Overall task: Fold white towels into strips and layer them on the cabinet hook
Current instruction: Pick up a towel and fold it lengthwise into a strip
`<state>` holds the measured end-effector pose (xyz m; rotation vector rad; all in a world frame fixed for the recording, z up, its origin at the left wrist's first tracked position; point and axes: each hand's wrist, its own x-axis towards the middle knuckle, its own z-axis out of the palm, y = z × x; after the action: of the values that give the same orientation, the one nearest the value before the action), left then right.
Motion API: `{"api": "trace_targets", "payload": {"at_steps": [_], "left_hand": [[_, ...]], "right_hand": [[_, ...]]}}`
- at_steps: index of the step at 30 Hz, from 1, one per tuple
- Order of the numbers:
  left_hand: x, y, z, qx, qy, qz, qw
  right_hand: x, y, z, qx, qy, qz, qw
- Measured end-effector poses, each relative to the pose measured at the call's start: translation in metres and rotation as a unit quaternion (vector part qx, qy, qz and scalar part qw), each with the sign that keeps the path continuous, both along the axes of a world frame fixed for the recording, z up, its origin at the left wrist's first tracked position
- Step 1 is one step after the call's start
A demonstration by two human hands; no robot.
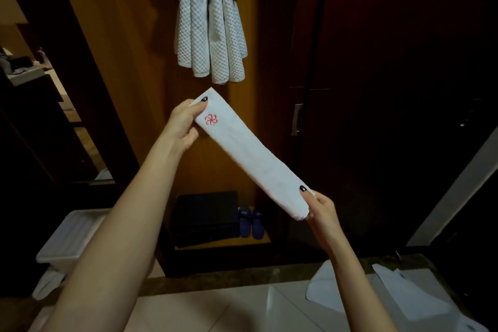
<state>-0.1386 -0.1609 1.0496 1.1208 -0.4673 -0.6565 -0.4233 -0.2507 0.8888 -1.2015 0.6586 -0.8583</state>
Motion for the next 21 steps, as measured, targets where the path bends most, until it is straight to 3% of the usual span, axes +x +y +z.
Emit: {"api": "trace_targets", "payload": {"at_steps": [7,11,16,19,21], "left_hand": [[-0.001,0.01,-0.042,0.097,-0.081,0.057,0.99],[-0.002,0.016,-0.054,0.139,-0.103,0.055,0.983],[0.013,0.034,-0.055,0.168,-0.066,-0.001,0.984],[0.024,0.043,-0.047,0.167,-0.05,-0.004,0.985],[0.032,0.046,-0.038,0.162,-0.051,0.005,0.985]], "right_hand": [[-0.006,-0.012,-0.002,-0.097,0.076,-0.126,0.984],[-0.007,-0.02,0.004,-0.145,0.065,-0.174,0.972],[-0.012,-0.04,0.02,-0.085,0.025,-0.074,0.993],[-0.005,-0.054,0.033,-0.026,0.069,0.015,0.997],[0.004,-0.059,0.046,-0.048,0.102,0.06,0.992]]}}
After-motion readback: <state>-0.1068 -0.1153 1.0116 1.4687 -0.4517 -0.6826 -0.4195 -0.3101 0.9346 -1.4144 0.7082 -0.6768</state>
